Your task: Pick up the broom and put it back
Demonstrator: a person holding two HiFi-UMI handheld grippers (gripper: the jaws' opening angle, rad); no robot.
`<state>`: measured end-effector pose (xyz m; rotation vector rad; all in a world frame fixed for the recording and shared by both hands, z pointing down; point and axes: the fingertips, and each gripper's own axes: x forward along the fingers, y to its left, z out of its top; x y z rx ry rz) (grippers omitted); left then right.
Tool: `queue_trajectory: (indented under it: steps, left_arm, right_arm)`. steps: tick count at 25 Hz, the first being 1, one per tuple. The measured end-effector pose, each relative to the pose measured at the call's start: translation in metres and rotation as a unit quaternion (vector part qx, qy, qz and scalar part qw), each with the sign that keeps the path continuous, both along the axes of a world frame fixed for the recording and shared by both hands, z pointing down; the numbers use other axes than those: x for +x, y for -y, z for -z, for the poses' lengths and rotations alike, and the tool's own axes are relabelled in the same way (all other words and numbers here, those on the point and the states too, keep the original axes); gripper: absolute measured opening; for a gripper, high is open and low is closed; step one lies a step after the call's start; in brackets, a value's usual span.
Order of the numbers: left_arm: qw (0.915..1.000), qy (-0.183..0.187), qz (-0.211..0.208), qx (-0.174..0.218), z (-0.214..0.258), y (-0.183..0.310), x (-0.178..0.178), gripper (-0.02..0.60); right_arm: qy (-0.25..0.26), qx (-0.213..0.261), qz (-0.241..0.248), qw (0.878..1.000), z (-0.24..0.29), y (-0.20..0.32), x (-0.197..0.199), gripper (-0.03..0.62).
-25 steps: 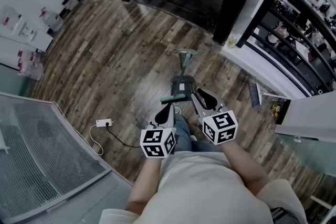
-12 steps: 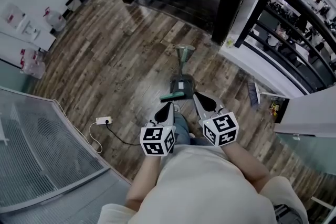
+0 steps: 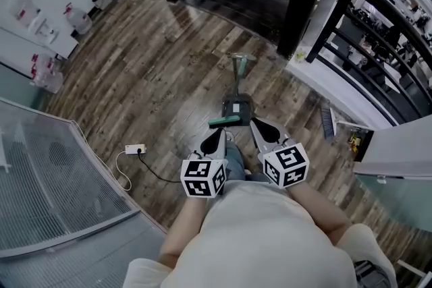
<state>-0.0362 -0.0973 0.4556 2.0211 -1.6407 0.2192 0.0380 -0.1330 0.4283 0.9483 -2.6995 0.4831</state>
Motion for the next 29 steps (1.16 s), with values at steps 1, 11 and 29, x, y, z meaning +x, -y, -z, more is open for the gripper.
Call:
queue_trajectory:
  steps: [1,11,29]
  left_arm:
    - [1.0,0.001,0.0,0.001,0.0009,-0.0008,0.0002,0.003]
    - [1.0,0.002,-0.002,0.008,0.0055,-0.0019,0.0016,0.003]
    - [0.9999,0.001,0.011,0.007,0.002,-0.0039,0.0007,0.003]
  right_arm:
    - [0.0,0.002,0.001,1.0,0.001,-0.0008,-0.0005,0.005]
    - [-0.004,0.013,0.003,1.0,0.0048,-0.0032,-0.0025,0.005]
    - [-0.011,0.015,0.014,1.0,-0.0013,-0.0059,-0.0002,0.005]
